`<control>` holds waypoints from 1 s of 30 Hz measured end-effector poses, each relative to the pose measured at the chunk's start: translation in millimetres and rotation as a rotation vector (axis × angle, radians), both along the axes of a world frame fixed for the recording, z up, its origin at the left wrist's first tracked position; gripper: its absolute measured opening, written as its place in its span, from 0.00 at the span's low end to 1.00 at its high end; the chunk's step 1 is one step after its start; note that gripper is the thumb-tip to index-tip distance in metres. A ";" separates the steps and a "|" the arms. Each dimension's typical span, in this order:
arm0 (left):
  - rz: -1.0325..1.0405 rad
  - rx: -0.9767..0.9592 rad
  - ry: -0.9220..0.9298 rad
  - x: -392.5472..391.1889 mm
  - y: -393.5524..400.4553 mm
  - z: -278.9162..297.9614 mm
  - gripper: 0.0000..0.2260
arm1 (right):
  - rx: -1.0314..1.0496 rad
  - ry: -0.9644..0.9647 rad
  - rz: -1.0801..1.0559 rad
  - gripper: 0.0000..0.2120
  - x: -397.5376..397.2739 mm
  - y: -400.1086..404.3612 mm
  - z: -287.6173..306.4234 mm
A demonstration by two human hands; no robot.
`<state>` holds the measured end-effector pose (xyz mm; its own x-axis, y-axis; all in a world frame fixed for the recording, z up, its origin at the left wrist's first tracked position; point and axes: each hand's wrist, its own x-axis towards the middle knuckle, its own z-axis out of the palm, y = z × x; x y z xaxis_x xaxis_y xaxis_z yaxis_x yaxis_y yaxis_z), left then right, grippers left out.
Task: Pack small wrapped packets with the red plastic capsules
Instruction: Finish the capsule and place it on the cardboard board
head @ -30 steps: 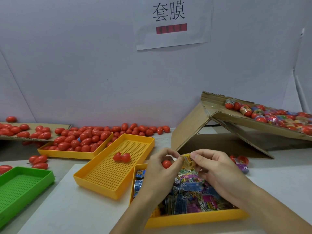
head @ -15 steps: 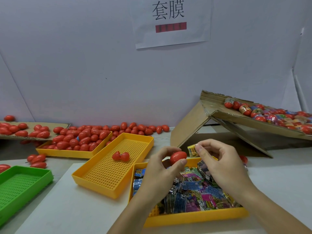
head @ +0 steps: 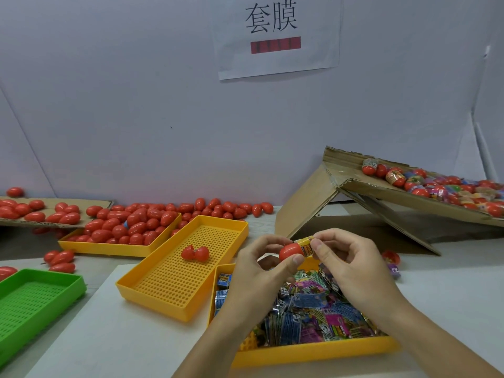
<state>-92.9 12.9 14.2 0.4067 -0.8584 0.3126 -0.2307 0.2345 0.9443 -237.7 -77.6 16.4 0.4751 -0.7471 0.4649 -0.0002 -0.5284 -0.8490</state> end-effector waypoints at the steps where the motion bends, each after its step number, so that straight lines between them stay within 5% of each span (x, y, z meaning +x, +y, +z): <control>1: -0.001 0.002 0.000 0.0 0.2 0.1 0.17 | -0.003 -0.009 0.000 0.10 0.1 0.7 0.2; 6: -0.006 -0.007 0.030 -0.3 0.9 0.4 0.18 | -0.019 -0.037 0.015 0.02 2.1 3.1 -0.5; 17: -0.010 -0.003 -0.001 0.6 1.2 -0.3 0.18 | 0.229 -0.175 0.164 0.16 1.4 5.0 0.6; 30: -0.008 0.036 -0.087 -0.6 0.2 -0.8 0.18 | 0.205 -0.188 0.093 0.12 1.6 5.6 2.2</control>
